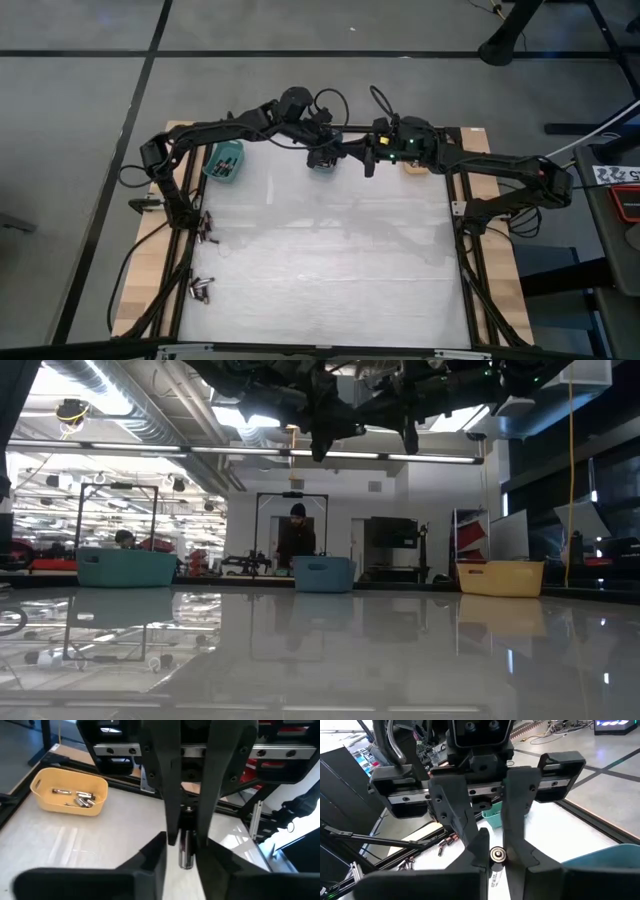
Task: Sort batteries
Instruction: Put the silver battery into the yellow bin
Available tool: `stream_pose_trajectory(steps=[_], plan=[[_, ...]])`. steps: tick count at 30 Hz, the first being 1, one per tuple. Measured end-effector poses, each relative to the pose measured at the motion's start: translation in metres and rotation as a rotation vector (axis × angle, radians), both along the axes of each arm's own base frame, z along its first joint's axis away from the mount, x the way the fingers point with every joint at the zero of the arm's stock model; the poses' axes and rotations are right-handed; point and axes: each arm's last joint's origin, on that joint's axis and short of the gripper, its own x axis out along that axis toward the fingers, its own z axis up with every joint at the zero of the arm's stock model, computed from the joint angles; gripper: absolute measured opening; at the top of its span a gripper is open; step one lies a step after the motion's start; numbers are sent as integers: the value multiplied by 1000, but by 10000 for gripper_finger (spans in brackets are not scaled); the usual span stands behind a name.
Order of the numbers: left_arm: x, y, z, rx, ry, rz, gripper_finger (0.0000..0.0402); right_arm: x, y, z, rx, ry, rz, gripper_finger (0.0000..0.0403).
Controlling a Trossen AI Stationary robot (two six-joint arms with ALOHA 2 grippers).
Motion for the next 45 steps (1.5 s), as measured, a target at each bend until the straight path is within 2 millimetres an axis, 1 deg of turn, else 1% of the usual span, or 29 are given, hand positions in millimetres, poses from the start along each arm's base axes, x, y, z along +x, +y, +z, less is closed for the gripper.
stream_pose_trajectory(steps=[5,9,11,13,15,18,21,23,26,29,35,42,45], plan=[[-5,6,-5,0,67,53,156,-3,0,1,0,10,-2,28],[-15,17,-11,-21,140,103,204,-11,-3,6,-2,11,-16,28],[-20,22,-15,-37,179,116,220,-17,-7,5,6,53,-56,28],[-26,24,-20,-72,241,123,231,-26,-13,2,8,117,-149,28],[-34,25,-27,-122,325,131,237,-39,-19,0,9,201,-277,28],[-45,23,-36,-162,445,115,239,-59,-29,-13,39,399,-449,28],[-51,19,-41,-178,525,89,239,-76,-36,-28,97,583,-565,28],[-50,15,-42,-184,543,76,239,-84,-41,-36,119,683,-630,28],[-47,8,-43,-172,556,67,239,-89,-49,-49,132,805,-703,28],[-44,3,-43,-164,562,61,239,-93,-60,-59,147,878,-770,28],[-37,-13,-43,-177,585,31,239,-100,-82,-83,207,1013,-844,28],[-32,-34,-46,-149,644,5,239,-103,-101,-110,249,1138,-899,28],[-32,-42,-48,-139,689,1,239,-103,-106,-121,270,1183,-900,45]])
